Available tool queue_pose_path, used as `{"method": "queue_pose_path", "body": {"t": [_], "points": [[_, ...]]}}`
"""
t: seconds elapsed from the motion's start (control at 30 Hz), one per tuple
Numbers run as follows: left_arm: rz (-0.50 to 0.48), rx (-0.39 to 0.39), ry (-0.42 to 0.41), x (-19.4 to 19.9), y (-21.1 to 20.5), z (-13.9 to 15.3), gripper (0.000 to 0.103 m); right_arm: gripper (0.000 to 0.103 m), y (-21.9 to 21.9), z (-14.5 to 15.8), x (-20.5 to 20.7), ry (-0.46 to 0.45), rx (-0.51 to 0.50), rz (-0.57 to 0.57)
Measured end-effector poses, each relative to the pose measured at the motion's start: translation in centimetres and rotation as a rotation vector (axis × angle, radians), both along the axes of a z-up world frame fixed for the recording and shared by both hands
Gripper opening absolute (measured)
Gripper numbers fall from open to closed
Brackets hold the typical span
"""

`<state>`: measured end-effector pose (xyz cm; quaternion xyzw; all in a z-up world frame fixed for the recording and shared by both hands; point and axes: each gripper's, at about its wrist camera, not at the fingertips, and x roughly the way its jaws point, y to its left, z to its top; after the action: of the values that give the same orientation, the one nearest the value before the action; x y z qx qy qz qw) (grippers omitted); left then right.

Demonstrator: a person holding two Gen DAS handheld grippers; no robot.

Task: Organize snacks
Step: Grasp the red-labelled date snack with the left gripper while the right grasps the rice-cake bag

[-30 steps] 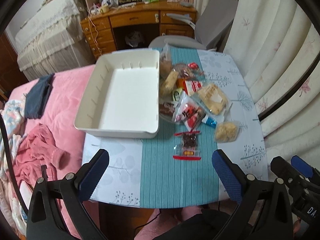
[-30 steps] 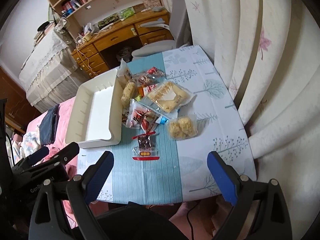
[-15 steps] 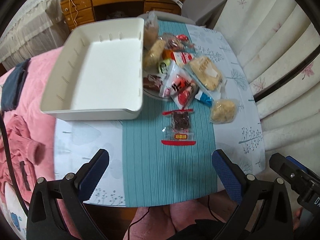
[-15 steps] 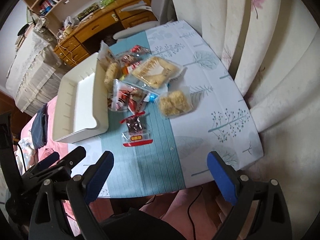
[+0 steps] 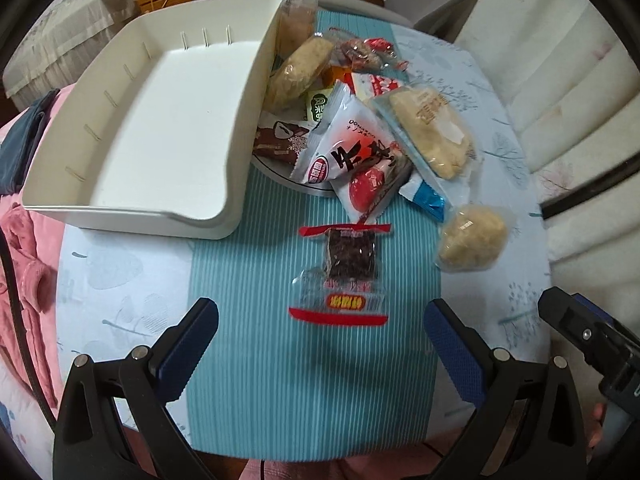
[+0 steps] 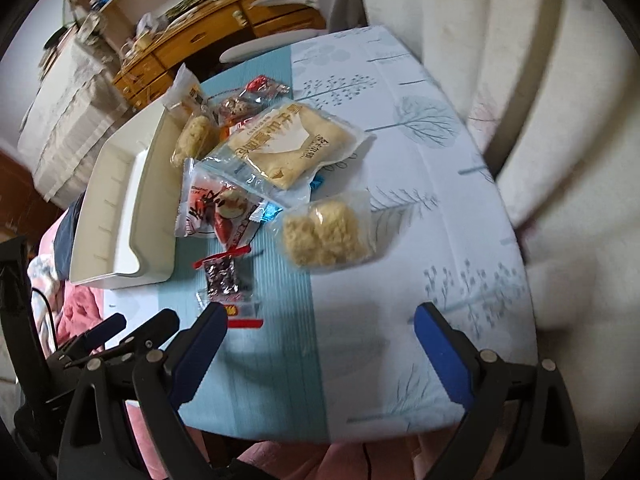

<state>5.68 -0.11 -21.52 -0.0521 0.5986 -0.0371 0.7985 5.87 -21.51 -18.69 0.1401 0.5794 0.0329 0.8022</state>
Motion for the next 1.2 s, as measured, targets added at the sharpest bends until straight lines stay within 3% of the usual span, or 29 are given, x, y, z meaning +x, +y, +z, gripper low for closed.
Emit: {"method": "queue_pose_path", "body": {"t": [0.37,0.77,0.87,0.97,1.13,1.2], "points": [[0.076,0.118,0.088,3.8,-3.5,-5.0,0.100,0.095,0.2,-5.5,5.3,0.078,0.005,0.219],[0.135,0.188,0.199,6.0,-4.0,-8.8,0.095,0.095,0.7,-9.0,7.0,0.143,0.027,0.317],[0.132,0.193,0.186,6.7,-4.1,-8.9,0.094,0.089,0.6,-9.4,7.2,0.152,0.040,0.319],[0.125,0.184,0.183,7.2,-4.8,-8.8,0.089,0.085,0.7,-9.3,6.9,0.145,0.035,0.325],[0.145,0.102,0.190,7.9,-5.7,-8.5,0.067,0.078,1.1,-9.3,6.9,0.145,0.039,0.334],[0.133,0.105,0.185,7.9,-6.1,-8.4,0.061,0.077,1.1,-9.2,6.7,0.146,0.034,0.335]]}}
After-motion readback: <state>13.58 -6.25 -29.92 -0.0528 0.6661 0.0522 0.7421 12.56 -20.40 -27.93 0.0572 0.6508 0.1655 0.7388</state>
